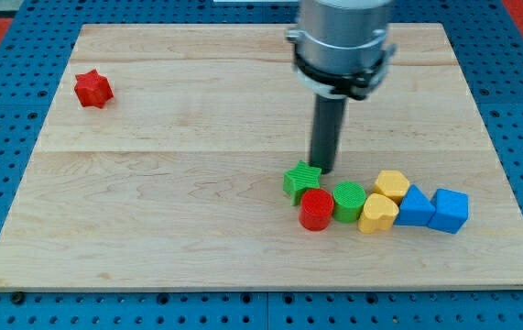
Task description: Push the red star into a group of blocks
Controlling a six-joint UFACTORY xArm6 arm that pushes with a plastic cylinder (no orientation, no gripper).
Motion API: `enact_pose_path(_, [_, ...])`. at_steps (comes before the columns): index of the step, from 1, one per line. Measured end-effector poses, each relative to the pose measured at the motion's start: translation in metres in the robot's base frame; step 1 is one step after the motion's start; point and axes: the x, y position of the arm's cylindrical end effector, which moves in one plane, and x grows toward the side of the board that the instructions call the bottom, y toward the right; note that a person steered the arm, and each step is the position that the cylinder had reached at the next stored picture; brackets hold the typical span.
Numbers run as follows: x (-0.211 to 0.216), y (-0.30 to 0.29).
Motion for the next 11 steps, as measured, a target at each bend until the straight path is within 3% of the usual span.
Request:
enact_pose_path(1, [-0.006, 0.001])
enact_pose_path(5, [-0.204, -0.029])
enact_pose_path(7, [-0.26, -0.038])
enact_pose_path(9, [-0.28, -0.065])
enact_pose_path(11, [-0.267, -0.191])
